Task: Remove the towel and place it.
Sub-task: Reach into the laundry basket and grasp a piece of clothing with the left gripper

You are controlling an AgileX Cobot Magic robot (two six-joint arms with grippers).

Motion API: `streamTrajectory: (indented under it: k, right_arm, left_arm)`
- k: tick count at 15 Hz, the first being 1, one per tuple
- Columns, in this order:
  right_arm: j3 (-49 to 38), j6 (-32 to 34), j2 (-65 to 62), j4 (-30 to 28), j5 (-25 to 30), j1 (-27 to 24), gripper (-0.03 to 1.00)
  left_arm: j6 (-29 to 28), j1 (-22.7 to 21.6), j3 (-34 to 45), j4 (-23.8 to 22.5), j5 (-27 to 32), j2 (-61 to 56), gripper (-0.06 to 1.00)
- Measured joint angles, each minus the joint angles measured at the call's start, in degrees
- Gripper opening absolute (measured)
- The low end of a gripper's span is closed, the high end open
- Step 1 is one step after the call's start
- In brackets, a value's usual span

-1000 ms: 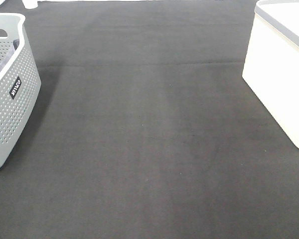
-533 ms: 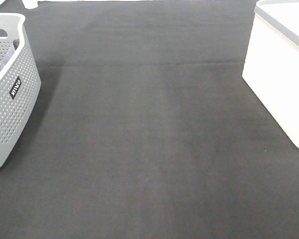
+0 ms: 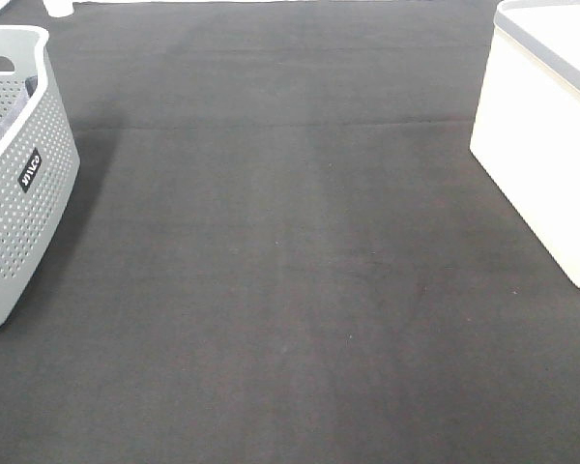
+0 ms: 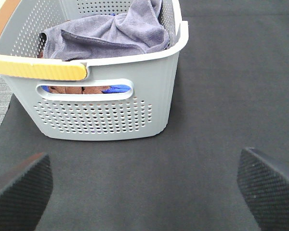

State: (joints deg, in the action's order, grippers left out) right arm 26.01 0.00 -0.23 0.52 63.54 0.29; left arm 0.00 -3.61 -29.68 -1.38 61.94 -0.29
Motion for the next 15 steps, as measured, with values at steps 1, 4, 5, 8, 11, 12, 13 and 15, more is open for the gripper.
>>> streamTrajectory:
  k: [1,4,5,8,11,12,13,15]
  right_arm:
    - [0.0,0.0,0.0,0.0,0.0,0.0,0.84]
    - [0.0,0.0,0.0,0.0,0.0,0.0,0.84]
    - [0.0,0.0,0.0,0.0,0.0,0.0,0.84]
    - [0.0,0.0,0.0,0.0,0.0,0.0,0.84]
    - [0.0,0.0,0.0,0.0,0.0,0.0,0.84]
    - [0.0,0.0,0.0,0.0,0.0,0.0,0.84]
    - [0.0,0.0,0.0,0.0,0.0,0.0,0.84]
    - [0.0,0.0,0.0,0.0,0.0,0.0,0.84]
  left_arm:
    - [0.0,0.0,0.0,0.0,0.0,0.0,0.99]
    - [0.0,0.0,0.0,0.0,0.0,0.0,0.99]
    - [0.0,0.0,0.0,0.0,0.0,0.0,0.99]
    - [0.0,0.0,0.0,0.06,0.0,0.0,0.99]
    - [0.0,0.0,0.0,0.06,0.0,0.0,0.99]
    - [0.0,0.0,0.0,0.06,0.0,0.0,0.99]
    - [0.0,0.0,0.0,0.06,0.0,0.0,0.99]
    - [0.0,0.0,0.0,0.06,0.0,0.0,0.99]
